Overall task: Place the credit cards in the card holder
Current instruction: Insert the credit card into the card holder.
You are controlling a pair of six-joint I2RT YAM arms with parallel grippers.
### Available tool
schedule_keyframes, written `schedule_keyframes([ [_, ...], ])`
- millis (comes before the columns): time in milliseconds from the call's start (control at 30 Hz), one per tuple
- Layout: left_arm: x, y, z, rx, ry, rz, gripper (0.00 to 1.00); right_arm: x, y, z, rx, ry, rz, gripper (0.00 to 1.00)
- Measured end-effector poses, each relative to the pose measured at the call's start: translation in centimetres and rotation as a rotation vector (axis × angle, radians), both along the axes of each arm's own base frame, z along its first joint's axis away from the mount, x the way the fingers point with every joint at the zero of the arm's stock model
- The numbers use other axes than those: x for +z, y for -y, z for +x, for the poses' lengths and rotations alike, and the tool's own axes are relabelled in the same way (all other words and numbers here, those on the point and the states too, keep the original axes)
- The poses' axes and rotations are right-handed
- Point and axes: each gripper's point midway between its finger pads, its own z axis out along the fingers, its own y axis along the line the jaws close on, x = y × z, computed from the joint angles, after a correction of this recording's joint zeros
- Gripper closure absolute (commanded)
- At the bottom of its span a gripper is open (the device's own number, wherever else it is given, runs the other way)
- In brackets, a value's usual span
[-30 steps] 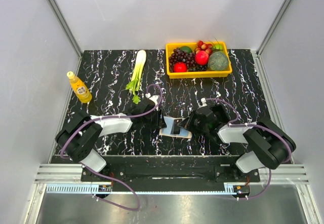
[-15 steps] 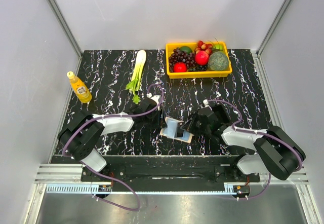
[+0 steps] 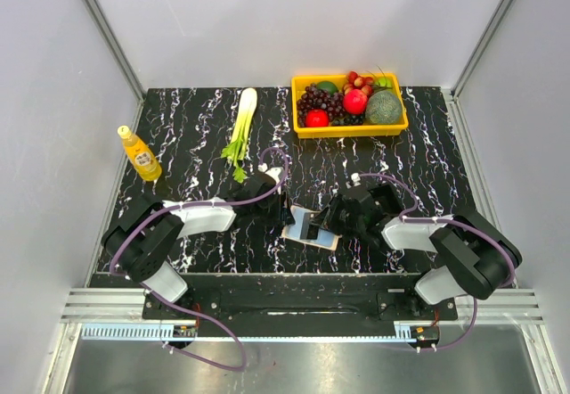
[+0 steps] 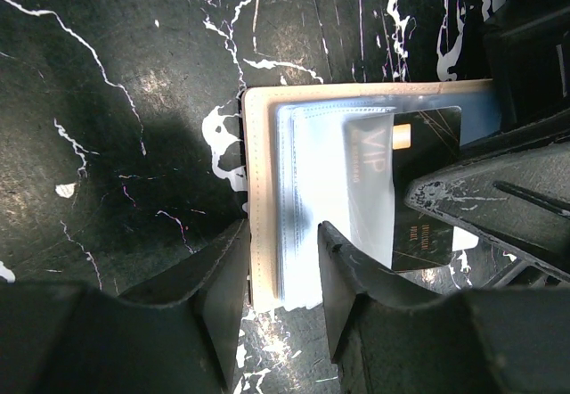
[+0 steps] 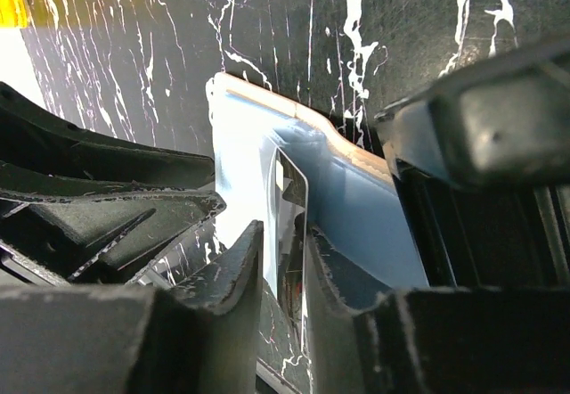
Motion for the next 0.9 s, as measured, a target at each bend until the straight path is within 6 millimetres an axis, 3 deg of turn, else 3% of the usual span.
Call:
schedule_keyframes([
  [300,0.0,0.1,-0.1,-0.003,-0.001,-0.002,0.59,0.0,0.9,-0.8,-0.002,-0.029,-0.049,0.62],
  [400,0.0,0.1,-0.1,-0.003,-0.002,-0.002,0.60,0.3,1.7,-1.1,-0.014,-0.031,-0.082,0.69],
  [433,0.0,0.1,-0.1,-0.003,-0.002,-0.002,0.60,0.4,1.9,-1.2,-0.014,-0.032,-0.089,0.78],
  [467,0.0,0.1,-0.1,-0.004,-0.002,-0.002,0.60,0.3,2.0,-1.3,-0.014,-0.034,-0.098,0.81],
  [667,0.0,0.1,-0.1,-0.004,-0.003,-0.002,0.61,-0.5,2.2,-1.7,0.003,-0.066,-0.130,0.85],
  [700,0.0,0.1,-0.1,-0.004,-0.003,-0.002,0.62,-0.8,2.1,-1.6,0.006,-0.071,-0.139,0.84],
  [767,0.0,0.1,-0.1,-0.004,-0.003,-0.002,0.62,-0.7,1.9,-1.3,0.007,-0.072,-0.142,0.72],
  [900,0.0,0.1,-0.1,-0.007,-0.004,-0.004,0.62,-0.6,1.7,-1.2,0.013,-0.078,-0.154,0.72],
])
